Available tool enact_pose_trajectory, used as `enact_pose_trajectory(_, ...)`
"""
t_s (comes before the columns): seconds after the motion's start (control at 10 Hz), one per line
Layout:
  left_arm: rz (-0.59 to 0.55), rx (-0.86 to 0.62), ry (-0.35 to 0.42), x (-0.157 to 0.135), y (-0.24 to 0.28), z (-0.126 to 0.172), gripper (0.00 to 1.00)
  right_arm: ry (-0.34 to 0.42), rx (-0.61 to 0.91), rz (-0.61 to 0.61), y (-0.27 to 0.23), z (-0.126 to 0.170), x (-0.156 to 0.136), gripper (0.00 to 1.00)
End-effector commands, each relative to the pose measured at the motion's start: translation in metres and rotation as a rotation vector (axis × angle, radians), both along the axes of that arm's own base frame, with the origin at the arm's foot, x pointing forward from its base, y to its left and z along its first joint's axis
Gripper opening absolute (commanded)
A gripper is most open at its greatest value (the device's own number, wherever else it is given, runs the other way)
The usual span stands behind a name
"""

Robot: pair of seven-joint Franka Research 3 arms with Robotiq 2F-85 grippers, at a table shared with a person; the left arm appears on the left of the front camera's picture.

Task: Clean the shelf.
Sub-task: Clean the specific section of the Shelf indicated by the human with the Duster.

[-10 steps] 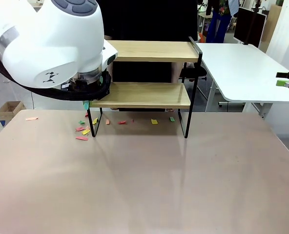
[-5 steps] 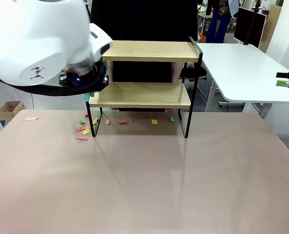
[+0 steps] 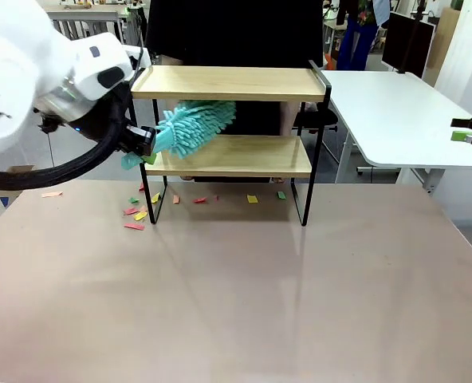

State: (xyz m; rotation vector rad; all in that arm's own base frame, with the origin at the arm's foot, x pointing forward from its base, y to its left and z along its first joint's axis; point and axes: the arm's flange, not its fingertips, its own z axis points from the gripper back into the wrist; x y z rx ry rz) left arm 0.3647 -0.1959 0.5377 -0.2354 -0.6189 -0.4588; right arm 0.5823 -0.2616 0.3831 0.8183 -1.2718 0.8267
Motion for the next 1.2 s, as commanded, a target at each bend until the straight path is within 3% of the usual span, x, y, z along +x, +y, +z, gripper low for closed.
enact_pose_trajectory(0.0,-0.199,0.016,0.025,-0.003,0.026,0.007,0.13,-0.007,-0.002,0.003,0.003,0.004,0.001,1.0)
enact_pose_trajectory(0.3,-0.5,0.018,0.007,-0.009,0.04,0.011,0.13,-0.007,-0.002,0.003,0.003,0.004,0.001,1.0)
enact_pose_trajectory(0.6,-0.669,-0.038,0.062,-0.016,0.07,0.02,0.13,-0.007,-0.002,0.003,0.003,0.004,0.001,1.0)
enact_pose_trajectory(0.7,-0.709,0.04,0.067,-0.021,0.079,0.024,0.13,-0.007,-0.002,0.003,0.003,0.004,0.001,1.0)
enact_pose_trajectory(0.8,-0.774,0.099,0.101,-0.029,0.087,0.027,0.13,-0.007,-0.002,0.003,0.003,0.004,0.001,1.0)
enact_pose_trajectory(1.1,-0.766,0.278,0.27,-0.052,0.117,0.02,0.13,-0.007,-0.002,0.003,0.003,0.004,0.001,1.0)
